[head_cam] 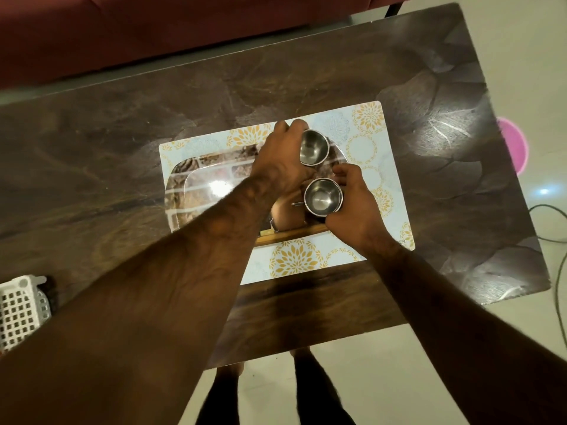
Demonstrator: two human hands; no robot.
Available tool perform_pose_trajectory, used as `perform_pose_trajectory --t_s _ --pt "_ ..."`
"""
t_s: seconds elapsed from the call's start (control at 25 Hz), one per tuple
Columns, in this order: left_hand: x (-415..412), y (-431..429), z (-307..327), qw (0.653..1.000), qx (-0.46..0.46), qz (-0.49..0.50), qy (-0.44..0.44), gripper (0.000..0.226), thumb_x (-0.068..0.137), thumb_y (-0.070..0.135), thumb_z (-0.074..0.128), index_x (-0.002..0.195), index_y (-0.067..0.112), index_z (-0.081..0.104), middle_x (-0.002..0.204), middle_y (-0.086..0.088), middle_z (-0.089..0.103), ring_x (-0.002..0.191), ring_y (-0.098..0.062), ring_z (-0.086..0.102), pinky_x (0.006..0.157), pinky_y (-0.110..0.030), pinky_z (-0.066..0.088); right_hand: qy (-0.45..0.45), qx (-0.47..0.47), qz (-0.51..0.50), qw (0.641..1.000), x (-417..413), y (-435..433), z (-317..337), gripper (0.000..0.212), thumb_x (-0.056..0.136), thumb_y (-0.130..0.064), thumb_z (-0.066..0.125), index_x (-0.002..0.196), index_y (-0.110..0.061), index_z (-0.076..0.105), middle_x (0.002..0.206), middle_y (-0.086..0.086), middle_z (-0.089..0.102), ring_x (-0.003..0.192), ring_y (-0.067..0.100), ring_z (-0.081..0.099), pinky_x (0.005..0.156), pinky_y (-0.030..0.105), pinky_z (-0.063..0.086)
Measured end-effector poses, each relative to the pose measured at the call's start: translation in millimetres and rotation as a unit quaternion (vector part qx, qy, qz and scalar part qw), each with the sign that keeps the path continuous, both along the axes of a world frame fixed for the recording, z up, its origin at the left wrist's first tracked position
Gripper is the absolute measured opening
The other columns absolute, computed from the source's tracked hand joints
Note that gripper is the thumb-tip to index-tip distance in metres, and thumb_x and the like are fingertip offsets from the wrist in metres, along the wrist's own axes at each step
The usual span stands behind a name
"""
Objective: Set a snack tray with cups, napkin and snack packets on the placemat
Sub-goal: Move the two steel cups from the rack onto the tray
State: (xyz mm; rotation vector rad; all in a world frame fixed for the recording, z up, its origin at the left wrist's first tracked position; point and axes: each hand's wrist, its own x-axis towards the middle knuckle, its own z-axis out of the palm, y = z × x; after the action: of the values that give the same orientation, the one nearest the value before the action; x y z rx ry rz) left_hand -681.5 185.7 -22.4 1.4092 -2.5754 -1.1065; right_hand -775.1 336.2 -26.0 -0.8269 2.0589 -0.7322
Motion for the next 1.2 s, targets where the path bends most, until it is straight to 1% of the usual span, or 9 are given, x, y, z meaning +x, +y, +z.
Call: perform_pose_trajectory --t_s 0.16,0.28,0.36,0.48,0.68,0.84,1.0,1.12,1.2 --pt "-2.9 4.7 -2.9 1.000 -0.005 -0.012 -0.003 0.075 0.072 0.032 0.084 0.136 0.019 0.047 0.130 -0.012 0.049 0.114 -0.033 0.056 0.091 -0.040 0.049 0.004 0.011 0.007 1.000 2.3 -2.0 3.4 0.082 0.071 -0.005 0.080 0.141 -0.025 0.042 0.132 -0.005 0.065 0.118 0.019 0.065 0.098 0.043 0.057" --pt "-2.3 4.4 -3.3 0.999 -0.002 -0.036 -0.015 0.074 0.075 0.027 0.081 0.139 0.017 0.046 0.130 -0.014 0.047 0.115 -0.035 0.056 0.092 -0.040 0.050 0.010 0.020 0.019 1.000 2.6 -3.9 6.1 0.081 0.074 -0.006 0.080 0.143 -0.025 0.042 0.132 -0.005 0.065 0.118 0.021 0.065 0.099 0.045 0.057" --pt "0.4 4.2 -1.9 0.999 0.028 -0.039 -0.004 0.077 0.076 0.024 0.080 0.144 0.016 0.044 0.133 -0.016 0.047 0.120 -0.036 0.054 0.099 -0.043 0.049 0.007 0.026 0.018 0.999 1.2 -6.5 7.9 0.082 0.076 -0.006 0.079 0.145 -0.025 0.041 0.134 -0.004 0.065 0.120 0.021 0.065 0.099 0.045 0.057" --pt "7.8 2.1 -0.1 0.998 0.053 -0.007 0.021 0.081 0.077 0.014 0.079 0.149 0.012 0.041 0.142 -0.017 0.051 0.130 -0.034 0.052 0.108 -0.039 0.043 0.010 0.035 0.019 0.999 0.0 -9.3 8.9 0.080 0.078 -0.005 0.079 0.147 -0.024 0.042 0.136 -0.001 0.066 0.121 0.023 0.065 0.100 0.044 0.057" --pt "14.6 -1.3 1.3 0.998 0.045 0.010 0.049 0.056 0.080 0.007 0.076 0.133 0.010 0.060 0.132 -0.009 0.067 0.121 -0.028 0.061 0.101 -0.035 0.048 0.017 0.050 0.017 0.998 1.2 -10.5 10.2 0.078 0.081 -0.005 0.077 0.148 -0.023 0.042 0.136 0.002 0.066 0.121 0.026 0.065 0.098 0.042 0.057" --pt "19.3 2.5 0.2 0.997 0.055 0.014 0.046 0.068 0.082 0.004 0.072 0.145 0.012 0.050 0.143 -0.010 0.059 0.132 -0.027 0.055 0.111 -0.039 0.044 0.016 0.047 0.009 0.999 1.9 -10.8 10.1 0.072 0.084 -0.002 0.075 0.146 -0.022 0.045 0.137 0.002 0.065 0.123 0.024 0.064 0.094 0.034 0.055" --pt "45.4 7.1 6.7 0.997 0.052 0.032 0.049 0.078 0.079 0.001 0.073 0.150 0.012 0.043 0.148 -0.012 0.053 0.135 -0.029 0.051 0.113 -0.041 0.043 0.140 0.017 -0.005 0.990 11.8 -11.3 21.9 0.058 0.078 -0.002 0.076 0.129 -0.021 0.059 0.131 0.002 0.061 0.122 0.023 0.060 0.097 0.036 0.053" --pt "74.8 6.3 17.7 0.996 0.041 0.049 0.057 0.074 0.080 -0.003 0.068 0.148 0.013 0.045 0.146 -0.010 0.053 0.133 -0.028 0.052 0.110 -0.039 0.045 0.248 0.000 0.064 0.967 33.2 -26.2 36.3 0.048 0.076 -0.010 0.080 0.121 -0.024 0.068 0.130 0.003 0.062 0.122 0.026 0.057 0.097 0.041 0.052" --pt "100.1 4.7 27.5 0.995 0.026 0.070 0.063 0.069 0.079 -0.003 0.066 0.144 0.013 0.049 0.145 -0.010 0.053 0.131 -0.027 0.053 0.108 -0.038 0.046 0.260 -0.007 0.096 0.961 56.6 -43.4 46.9 0.049 0.075 -0.007 0.076 0.120 -0.025 0.070 0.132 0.003 0.062 0.125 0.027 0.057 0.100 0.044 0.053"
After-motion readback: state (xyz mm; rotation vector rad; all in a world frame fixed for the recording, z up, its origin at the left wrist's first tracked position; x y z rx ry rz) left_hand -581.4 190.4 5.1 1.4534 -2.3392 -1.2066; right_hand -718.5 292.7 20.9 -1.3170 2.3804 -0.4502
